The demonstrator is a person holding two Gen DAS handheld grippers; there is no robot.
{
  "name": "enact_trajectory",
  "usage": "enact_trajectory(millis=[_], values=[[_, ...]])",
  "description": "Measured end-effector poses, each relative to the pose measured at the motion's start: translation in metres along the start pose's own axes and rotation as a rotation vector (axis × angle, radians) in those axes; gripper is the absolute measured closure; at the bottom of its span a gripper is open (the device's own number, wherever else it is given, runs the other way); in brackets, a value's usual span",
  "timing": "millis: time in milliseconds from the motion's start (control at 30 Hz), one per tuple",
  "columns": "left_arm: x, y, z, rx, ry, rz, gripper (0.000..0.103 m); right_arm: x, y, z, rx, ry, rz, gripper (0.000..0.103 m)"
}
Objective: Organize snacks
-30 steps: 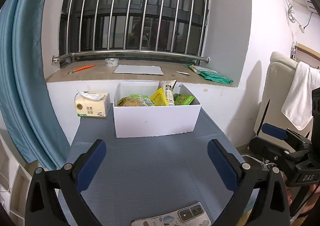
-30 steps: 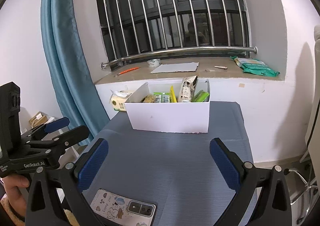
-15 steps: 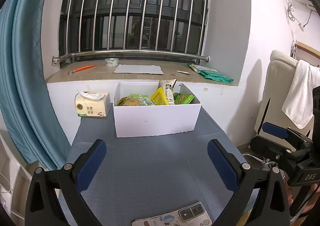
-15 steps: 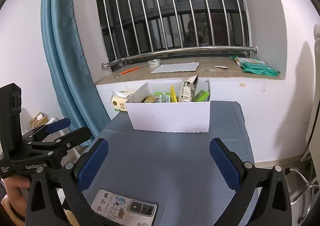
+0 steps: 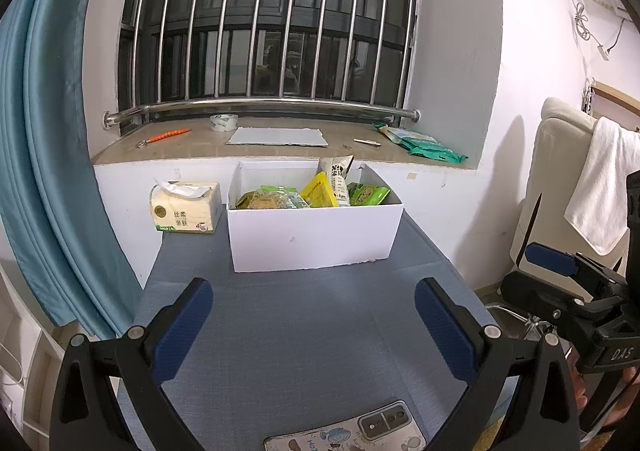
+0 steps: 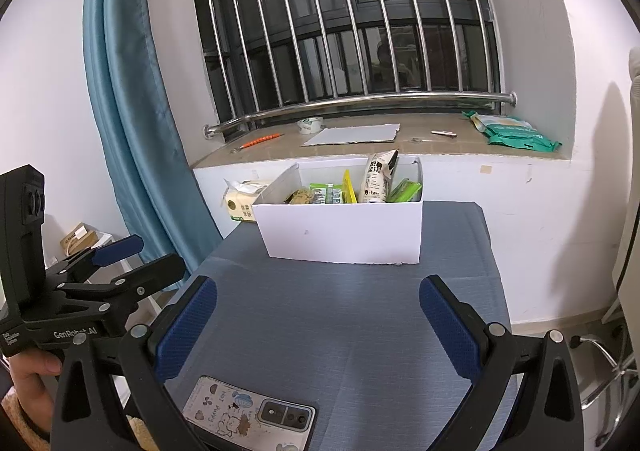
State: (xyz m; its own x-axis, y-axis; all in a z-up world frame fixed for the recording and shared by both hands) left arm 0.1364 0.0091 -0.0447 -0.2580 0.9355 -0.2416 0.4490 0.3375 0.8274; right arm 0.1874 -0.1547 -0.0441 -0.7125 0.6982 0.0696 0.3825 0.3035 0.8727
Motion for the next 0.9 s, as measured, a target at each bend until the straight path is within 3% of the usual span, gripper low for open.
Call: enact_trajectory(millis=[900], values=[[0.0043, -0.0031, 0.0029, 0.016, 0.005, 0.001, 0.000, 0.0040, -0.0023, 0.0016, 0.004, 0.005, 0.001, 0.000]])
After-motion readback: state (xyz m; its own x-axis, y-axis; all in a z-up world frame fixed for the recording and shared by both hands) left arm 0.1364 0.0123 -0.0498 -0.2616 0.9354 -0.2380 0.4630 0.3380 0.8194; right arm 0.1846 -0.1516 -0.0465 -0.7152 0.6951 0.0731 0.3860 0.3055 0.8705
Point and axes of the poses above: each gripper's, at about its wrist camera, not at the fingertips, and z roughly the way its jaws point, x to its left, y to its top, the point moved 10 cm from there along z, roughly the way its jaws point, and after that the axes turned 9 degrees about -z, right-handed, at the moved point
